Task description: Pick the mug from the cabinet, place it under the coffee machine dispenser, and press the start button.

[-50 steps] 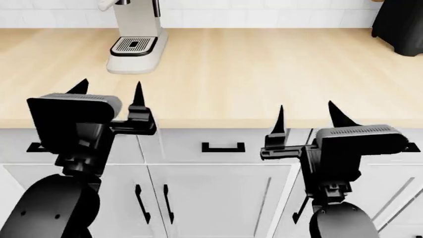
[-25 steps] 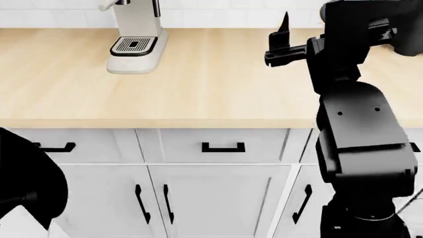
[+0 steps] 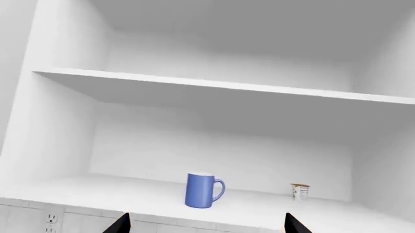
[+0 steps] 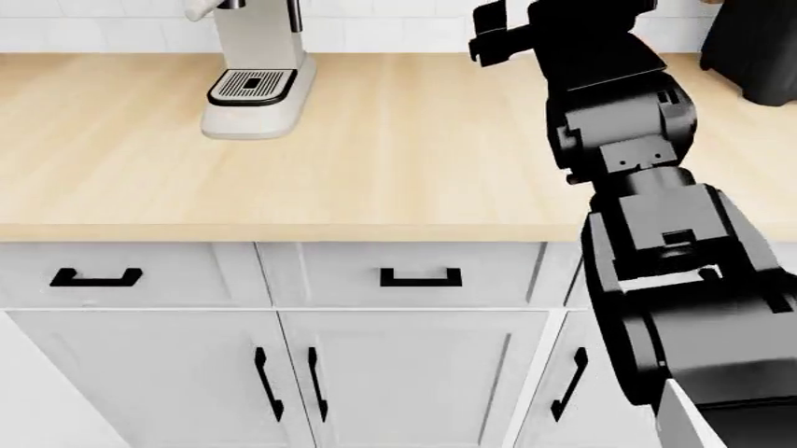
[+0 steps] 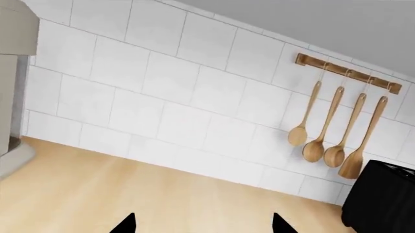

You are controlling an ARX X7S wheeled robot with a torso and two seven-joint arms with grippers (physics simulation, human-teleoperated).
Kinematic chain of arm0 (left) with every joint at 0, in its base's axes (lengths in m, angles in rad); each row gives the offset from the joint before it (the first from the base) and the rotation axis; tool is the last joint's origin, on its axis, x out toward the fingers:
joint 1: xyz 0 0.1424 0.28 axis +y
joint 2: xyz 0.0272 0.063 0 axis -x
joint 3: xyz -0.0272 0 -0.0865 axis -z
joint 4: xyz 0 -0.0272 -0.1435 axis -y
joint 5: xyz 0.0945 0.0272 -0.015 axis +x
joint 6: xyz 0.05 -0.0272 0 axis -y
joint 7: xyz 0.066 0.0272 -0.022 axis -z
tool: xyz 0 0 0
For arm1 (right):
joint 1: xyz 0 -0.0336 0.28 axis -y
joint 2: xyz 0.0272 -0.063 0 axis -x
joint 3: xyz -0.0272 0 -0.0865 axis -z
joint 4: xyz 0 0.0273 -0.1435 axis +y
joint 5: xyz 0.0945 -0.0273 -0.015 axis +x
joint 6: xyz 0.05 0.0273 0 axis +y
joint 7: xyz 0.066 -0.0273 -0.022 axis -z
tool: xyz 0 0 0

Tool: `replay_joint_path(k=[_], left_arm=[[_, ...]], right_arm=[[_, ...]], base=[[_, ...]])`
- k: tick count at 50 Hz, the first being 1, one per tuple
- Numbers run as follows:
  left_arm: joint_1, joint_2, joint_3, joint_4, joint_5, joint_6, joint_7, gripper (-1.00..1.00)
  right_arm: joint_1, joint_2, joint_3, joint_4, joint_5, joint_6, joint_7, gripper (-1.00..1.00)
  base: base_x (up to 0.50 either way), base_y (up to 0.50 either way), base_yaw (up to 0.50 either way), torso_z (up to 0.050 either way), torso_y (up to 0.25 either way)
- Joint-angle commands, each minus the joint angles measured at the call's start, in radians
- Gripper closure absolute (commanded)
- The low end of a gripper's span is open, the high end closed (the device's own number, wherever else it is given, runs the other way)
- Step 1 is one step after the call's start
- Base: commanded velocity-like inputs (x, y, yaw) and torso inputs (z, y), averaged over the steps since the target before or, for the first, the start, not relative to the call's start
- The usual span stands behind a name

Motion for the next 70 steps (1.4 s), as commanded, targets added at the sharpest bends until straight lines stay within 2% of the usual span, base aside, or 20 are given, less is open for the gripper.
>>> replay_joint_path(k=[1, 7, 14, 22, 26, 33, 42, 46, 49, 56, 60, 70], left_arm=[[-0.086, 0.043, 0.0, -0.254, 0.084, 0.104, -0.005, -1.0], [-0.086, 0.053, 0.006, -0.29, 0.14, 0.122, 0.016, -1.0], [-0.086, 0.066, 0.025, -0.297, 0.26, 0.039, 0.047, -1.0], [-0.086, 0.071, 0.006, -0.195, 0.201, -0.099, 0.144, -1.0], [-0.086, 0.084, 0.01, -0.138, 0.227, -0.141, 0.232, -1.0], [-0.086, 0.089, 0.014, -0.042, 0.285, -0.196, 0.29, -1.0], [-0.086, 0.093, 0.015, 0.036, 0.335, -0.242, 0.336, -1.0], [-0.086, 0.099, 0.01, 0.066, 0.307, -0.265, 0.337, -1.0], [-0.086, 0.095, -0.02, 0.114, 0.102, -0.318, 0.265, -1.0], [-0.086, 0.078, -0.045, 0.091, -0.199, -0.296, 0.091, -1.0], [-0.086, 0.067, -0.04, 0.064, -0.22, -0.263, 0.071, -1.0], [-0.086, 0.064, -0.028, 0.098, -0.119, -0.262, 0.098, -1.0]], right_arm=[[0.106, -0.018, 0.007, 0.155, 0.038, -0.038, 0.009, -1.0], [0.098, -0.017, 0.001, 0.155, 0.029, -0.043, 0.009, -1.0], [0.053, -0.017, -0.01, 0.155, 0.023, -0.056, 0.006, -1.0], [0.037, -0.006, -0.02, 0.155, 0.019, -0.058, 0.007, -1.0], [0.034, -0.004, -0.02, 0.155, 0.02, -0.061, 0.014, -1.0], [0.039, 0.003, -0.02, 0.155, 0.019, -0.066, 0.029, -1.0], [0.046, 0.017, -0.014, 0.155, 0.02, -0.071, 0.045, -1.0], [0.048, 0.024, -0.004, 0.155, 0.024, -0.069, 0.055, -1.0], [0.045, 0.031, 0.002, 0.155, 0.024, -0.068, 0.061, -1.0], [0.034, 0.04, 0.005, 0.155, 0.021, -0.069, 0.065, -1.0], [0.026, 0.037, 0.0, 0.155, 0.017, -0.076, 0.061, -1.0], [0.018, 0.027, -0.014, 0.155, 0.013, -0.076, 0.058, -1.0]], base=[[0.0, 0.0, 0.0, 0.0, 0.0], [0.0, 0.0, 0.0, 0.0, 0.0], [0.0, 0.0, 0.0, 0.0, 0.0], [0.0, 0.0, 0.0, 0.0, 0.0], [0.0, 0.0, 0.0, 0.0, 0.0], [0.0, 0.07, 0.0, 0.0, 0.0], [0.0, 0.5, 0.0, 0.0, 0.0], [0.0, 0.5, 0.0, 0.0, 0.0], [0.0, 0.5, 0.0, 0.0, 0.0], [0.07, 0.38, 0.0, 0.0, 0.0], [0.32, -0.09, 0.0, 0.0, 0.0], [0.36, -0.06, 0.0, 0.0, 0.0]])
